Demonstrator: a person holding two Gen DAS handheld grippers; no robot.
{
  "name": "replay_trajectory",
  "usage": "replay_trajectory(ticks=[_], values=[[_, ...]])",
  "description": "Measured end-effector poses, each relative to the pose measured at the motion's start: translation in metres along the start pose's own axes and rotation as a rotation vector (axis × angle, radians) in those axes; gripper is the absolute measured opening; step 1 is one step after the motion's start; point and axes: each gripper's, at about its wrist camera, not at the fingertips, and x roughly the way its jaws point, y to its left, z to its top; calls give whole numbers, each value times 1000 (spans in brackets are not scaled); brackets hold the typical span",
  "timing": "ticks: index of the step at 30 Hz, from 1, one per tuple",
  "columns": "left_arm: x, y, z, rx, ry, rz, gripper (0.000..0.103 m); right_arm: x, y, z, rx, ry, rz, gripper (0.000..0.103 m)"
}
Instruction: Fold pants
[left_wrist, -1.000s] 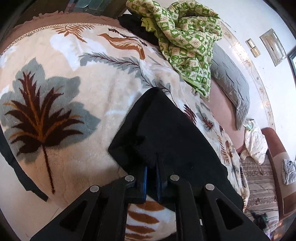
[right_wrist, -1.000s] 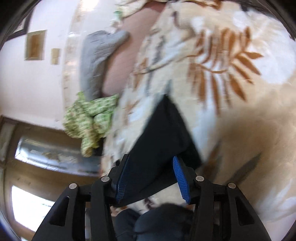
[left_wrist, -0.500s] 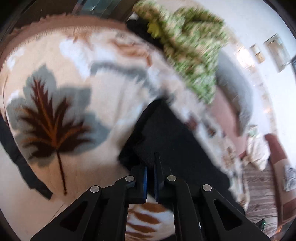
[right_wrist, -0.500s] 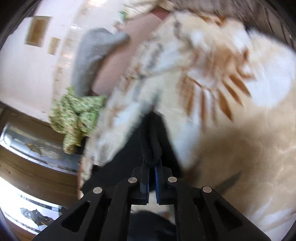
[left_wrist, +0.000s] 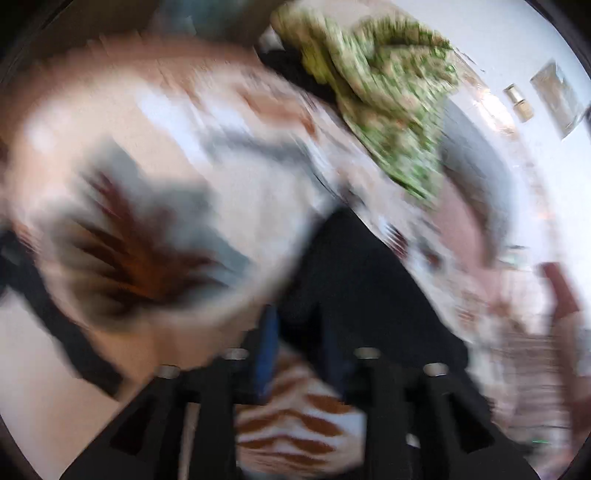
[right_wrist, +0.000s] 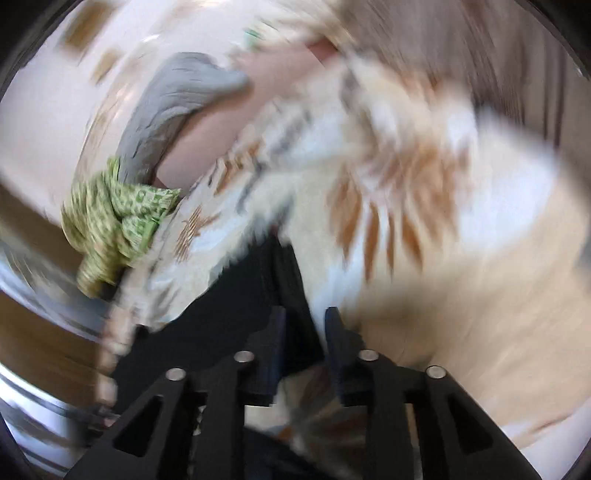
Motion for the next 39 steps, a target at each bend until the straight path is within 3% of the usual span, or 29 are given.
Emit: replay_trajectory(ticks=[2,3,5,7,9,11,13,15,17,21,25,29,31,32,34,39], values=[[-31,-16,-4,87,-180,135,50,-11,41,5,-182,-67,-51,32],[-44,-30,-10,158,-263,163,53,-10,58,6,-244,-72,-45,35],[-48,-60,-23,305,-321,147,59,5,114,5,-423,-28,5,38],[-38,-85,-34,426,-295,121,59,31,181,-8,-609,83,139,38],[-21,-103,-45,510,-253,119,55,52,236,-25,-752,136,243,38],[1,-103,-50,511,-183,150,48,73,282,-44,-845,198,367,37],[27,-84,-51,428,-58,175,42,102,317,-59,-882,254,451,32],[26,-76,-51,402,-90,131,43,133,330,-71,-912,281,407,32],[27,-74,-47,417,-82,131,43,183,325,-84,-913,370,273,31],[15,-75,-38,377,-71,85,39,185,313,-84,-858,313,315,32],[-4,-91,-4,346,-143,-36,43,180,309,-91,-881,262,319,33],[32,-107,31,287,-45,-104,43,178,306,-92,-868,245,340,33],[80,-98,40,229,92,-20,41,179,310,-92,-879,226,336,33],[98,-89,42,194,148,7,34,179,309,-93,-883,219,334,33],[109,-76,50,169,109,-19,23,178,308,-94,-882,208,337,33],[106,-63,60,94,133,-53,20,177,310,-92,-881,221,333,34]])
